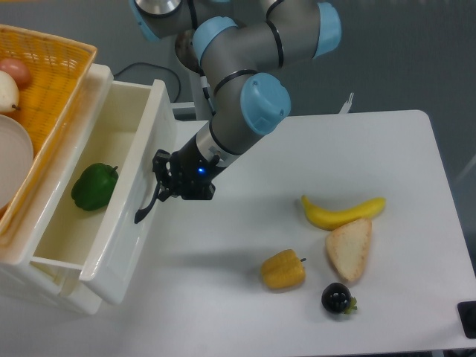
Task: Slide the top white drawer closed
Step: 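Push the white drawer inward into the cabinet with the gripper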
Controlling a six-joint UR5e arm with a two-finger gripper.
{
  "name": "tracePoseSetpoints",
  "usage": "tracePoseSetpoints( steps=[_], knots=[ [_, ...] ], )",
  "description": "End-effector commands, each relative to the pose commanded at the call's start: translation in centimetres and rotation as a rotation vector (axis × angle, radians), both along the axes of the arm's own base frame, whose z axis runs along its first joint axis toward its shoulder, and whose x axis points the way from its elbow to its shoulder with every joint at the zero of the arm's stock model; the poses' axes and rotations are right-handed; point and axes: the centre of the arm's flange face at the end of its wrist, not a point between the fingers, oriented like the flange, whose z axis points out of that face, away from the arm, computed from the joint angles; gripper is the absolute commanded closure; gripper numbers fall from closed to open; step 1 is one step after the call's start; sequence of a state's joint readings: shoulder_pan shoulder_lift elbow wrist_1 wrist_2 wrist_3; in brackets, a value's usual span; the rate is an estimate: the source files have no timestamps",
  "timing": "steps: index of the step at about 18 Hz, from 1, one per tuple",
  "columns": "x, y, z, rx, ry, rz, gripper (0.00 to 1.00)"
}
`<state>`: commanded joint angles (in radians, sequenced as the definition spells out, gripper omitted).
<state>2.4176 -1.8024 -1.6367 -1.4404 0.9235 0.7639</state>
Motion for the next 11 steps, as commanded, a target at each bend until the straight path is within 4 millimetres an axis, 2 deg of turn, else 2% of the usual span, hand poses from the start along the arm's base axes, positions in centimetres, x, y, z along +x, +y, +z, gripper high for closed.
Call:
tracePoseSetpoints(
  steps=[11],
  knots=[
    [0.62, 0.48, -0.57, -0.003, -0.003, -0.014, 1.00]
  ],
)
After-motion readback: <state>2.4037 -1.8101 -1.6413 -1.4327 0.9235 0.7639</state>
